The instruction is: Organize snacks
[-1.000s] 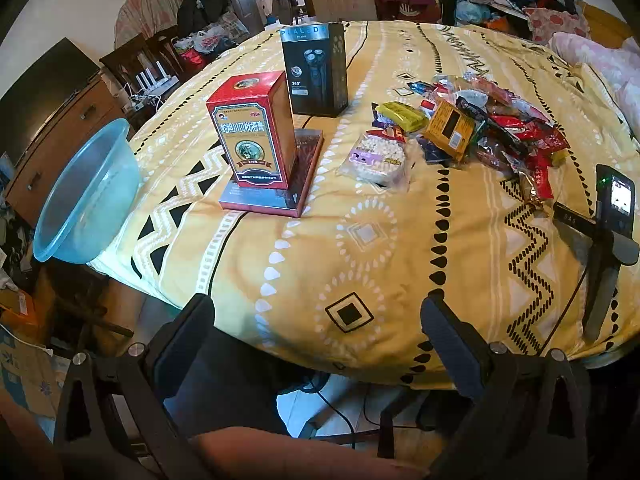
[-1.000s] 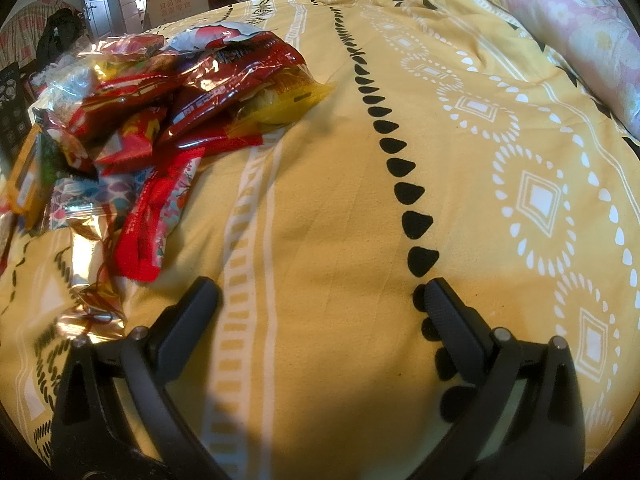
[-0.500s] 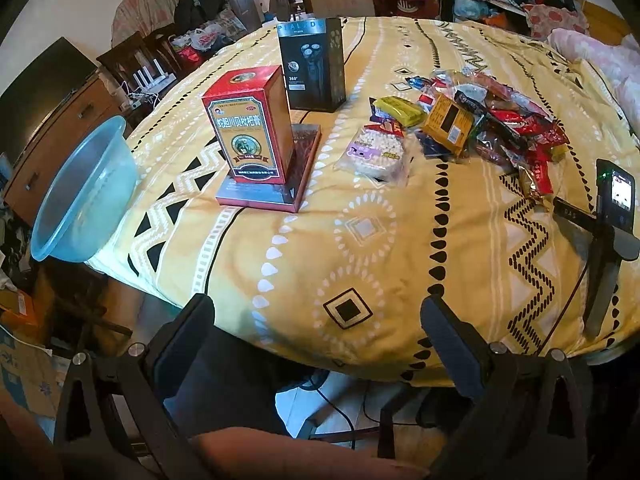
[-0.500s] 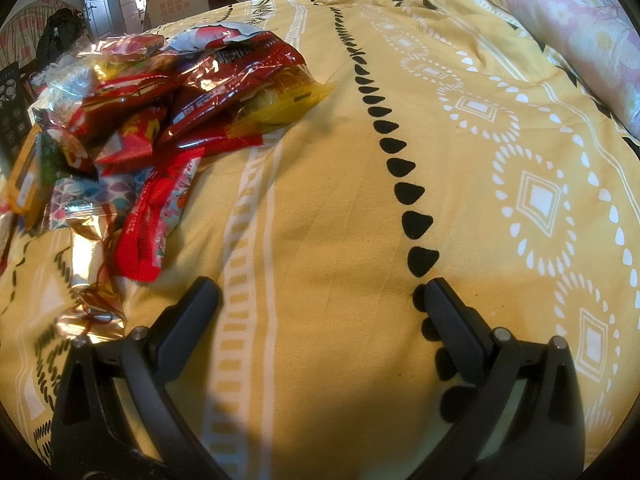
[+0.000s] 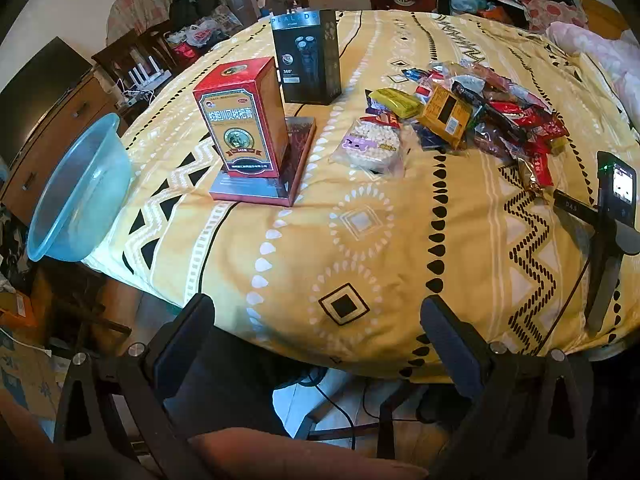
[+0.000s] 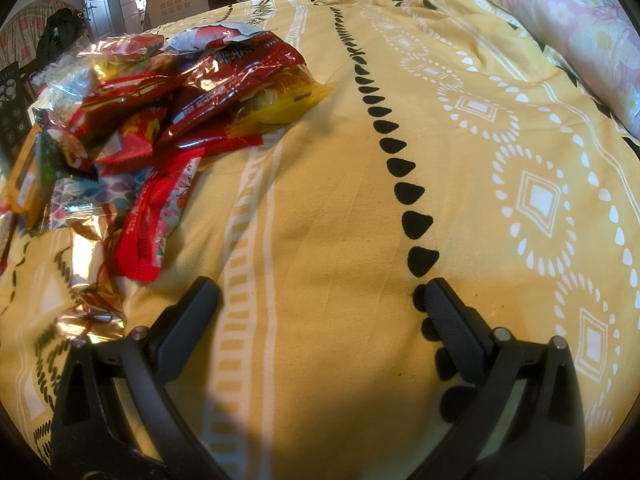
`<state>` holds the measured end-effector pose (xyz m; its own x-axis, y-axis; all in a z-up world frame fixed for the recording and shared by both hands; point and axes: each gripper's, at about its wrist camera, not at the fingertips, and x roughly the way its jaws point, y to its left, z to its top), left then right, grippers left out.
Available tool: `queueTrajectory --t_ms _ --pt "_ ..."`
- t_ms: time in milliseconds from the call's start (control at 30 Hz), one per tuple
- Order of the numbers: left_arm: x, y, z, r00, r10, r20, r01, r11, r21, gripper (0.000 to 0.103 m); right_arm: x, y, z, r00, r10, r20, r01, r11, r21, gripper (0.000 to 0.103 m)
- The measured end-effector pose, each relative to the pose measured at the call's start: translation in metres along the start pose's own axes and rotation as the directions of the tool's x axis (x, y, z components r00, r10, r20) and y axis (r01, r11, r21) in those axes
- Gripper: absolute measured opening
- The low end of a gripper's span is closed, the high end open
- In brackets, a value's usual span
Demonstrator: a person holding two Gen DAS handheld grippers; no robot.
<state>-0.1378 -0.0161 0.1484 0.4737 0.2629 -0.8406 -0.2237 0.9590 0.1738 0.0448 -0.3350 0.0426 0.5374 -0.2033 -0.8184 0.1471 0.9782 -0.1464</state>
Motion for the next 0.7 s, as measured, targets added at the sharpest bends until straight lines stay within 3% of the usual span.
queueTrajectory --t_ms 700 --pt "0.0062 -0.0032 -0.0003 1.000 -0.024 -0.021 0.024 1.000 0.006 0.103 -0.0009 0.0003 -0.0006 1.000 0.000 0.000 0.000 1.000 0.000 0.103"
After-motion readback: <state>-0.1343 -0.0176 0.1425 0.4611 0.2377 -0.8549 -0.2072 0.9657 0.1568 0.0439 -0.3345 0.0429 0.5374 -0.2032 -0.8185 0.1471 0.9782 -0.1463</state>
